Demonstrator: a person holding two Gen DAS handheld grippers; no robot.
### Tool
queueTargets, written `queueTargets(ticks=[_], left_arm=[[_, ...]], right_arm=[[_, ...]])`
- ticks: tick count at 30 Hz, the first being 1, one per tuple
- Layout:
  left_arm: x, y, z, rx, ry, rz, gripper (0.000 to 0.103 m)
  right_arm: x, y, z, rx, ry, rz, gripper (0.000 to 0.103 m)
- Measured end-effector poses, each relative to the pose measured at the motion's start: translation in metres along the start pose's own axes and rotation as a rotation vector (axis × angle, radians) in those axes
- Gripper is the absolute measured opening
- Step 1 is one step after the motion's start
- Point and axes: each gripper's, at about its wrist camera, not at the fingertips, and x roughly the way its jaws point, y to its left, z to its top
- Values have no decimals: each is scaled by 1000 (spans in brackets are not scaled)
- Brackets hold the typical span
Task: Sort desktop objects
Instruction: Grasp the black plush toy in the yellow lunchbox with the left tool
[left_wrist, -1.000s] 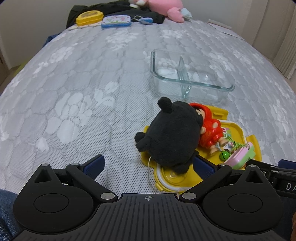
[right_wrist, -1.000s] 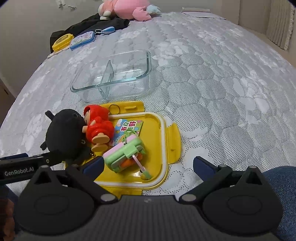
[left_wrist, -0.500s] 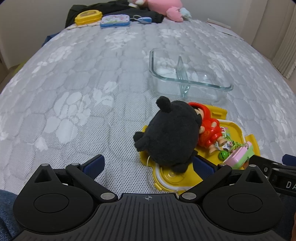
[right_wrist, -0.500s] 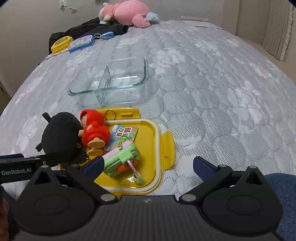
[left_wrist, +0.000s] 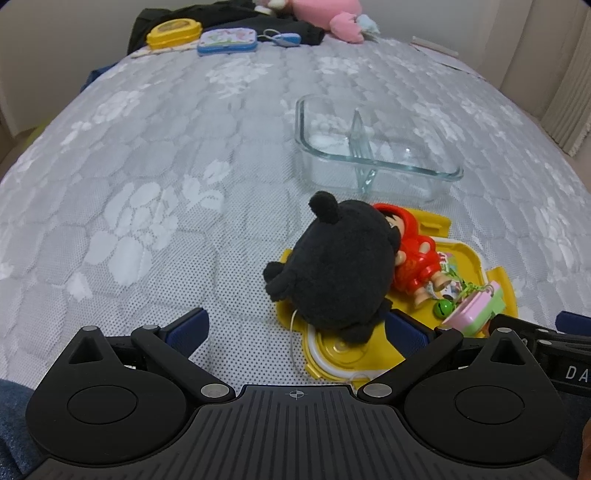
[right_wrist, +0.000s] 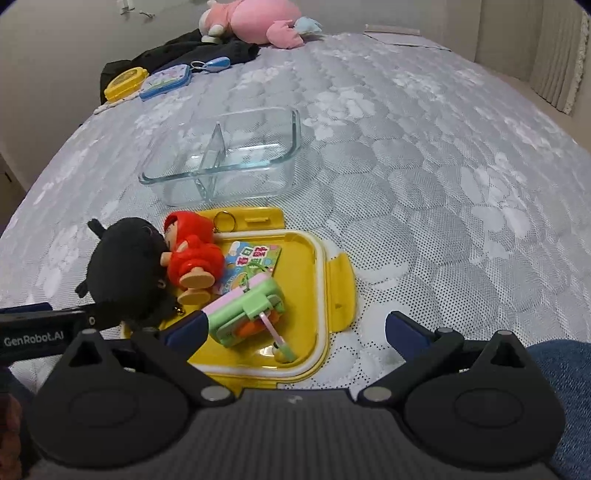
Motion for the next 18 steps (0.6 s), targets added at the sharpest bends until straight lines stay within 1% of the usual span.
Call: queueTargets(ticks=[3,5,6,7,8,9,11,12,13,15,18], left_arm=[[-1,0,8,4,-5,-63,103],[-1,1,15,-3,-20,-108,103],[-1,0,17,1,-52,-107,103],[0,-1,20,4,-59,-111,103],[2,-5,23,20,-78,-111,103],[5,-6,26,22,-65,-123,103],[13,-11,31,35,-42,-132,103],[16,-13,32,44,-41,-129,103],[19,-14,32,54,-42,-125,103],[28,-13,34,48,-15,-125,103],[41,-13,38,64,35,-102,103]], right_arm=[[-3,1,3,-19,-19,5,103],[-7,5,10,-97,-69,-2,103],[-8,7,14,-129,-94,-19,103],[-7,6,17,-140,-104,-18,103],[-4,3,22,-134,-99,3,103],[-2,1,26,-128,-94,23,103],[8,-11,34,-73,-51,102,102],[13,-17,37,-41,-31,131,98],[16,-21,38,-16,-26,143,96],[19,-29,38,30,-31,170,96],[23,-42,38,98,-37,210,95]])
